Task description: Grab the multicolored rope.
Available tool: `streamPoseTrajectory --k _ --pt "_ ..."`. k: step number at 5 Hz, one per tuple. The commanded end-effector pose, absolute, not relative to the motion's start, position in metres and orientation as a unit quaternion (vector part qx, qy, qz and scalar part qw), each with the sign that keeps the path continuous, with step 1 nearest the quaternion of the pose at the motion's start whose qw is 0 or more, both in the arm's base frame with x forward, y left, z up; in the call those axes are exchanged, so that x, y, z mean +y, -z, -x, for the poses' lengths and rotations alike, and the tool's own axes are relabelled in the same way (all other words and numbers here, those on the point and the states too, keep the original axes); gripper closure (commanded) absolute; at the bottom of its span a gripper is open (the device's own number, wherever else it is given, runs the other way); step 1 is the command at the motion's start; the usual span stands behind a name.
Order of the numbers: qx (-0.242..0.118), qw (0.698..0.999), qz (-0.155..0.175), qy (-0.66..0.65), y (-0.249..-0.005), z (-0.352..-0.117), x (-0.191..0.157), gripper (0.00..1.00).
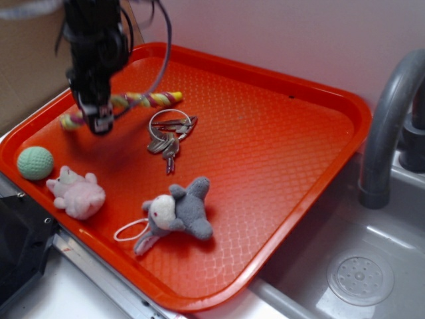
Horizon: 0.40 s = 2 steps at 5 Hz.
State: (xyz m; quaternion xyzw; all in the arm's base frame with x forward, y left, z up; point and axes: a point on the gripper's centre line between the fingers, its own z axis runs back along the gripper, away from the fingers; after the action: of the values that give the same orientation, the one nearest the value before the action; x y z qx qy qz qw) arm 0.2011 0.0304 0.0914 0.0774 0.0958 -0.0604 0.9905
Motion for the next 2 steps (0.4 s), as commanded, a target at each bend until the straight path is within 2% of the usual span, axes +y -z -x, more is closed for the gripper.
streamPoseTrajectory --k 1,2 --pt "0.040 0.995 0.019 -0.093 -0.202 -0.200 0.008 1.00" --pt "0.016 0.993 0.044 -0.110 -0.236 -0.201 0.000 1.00"
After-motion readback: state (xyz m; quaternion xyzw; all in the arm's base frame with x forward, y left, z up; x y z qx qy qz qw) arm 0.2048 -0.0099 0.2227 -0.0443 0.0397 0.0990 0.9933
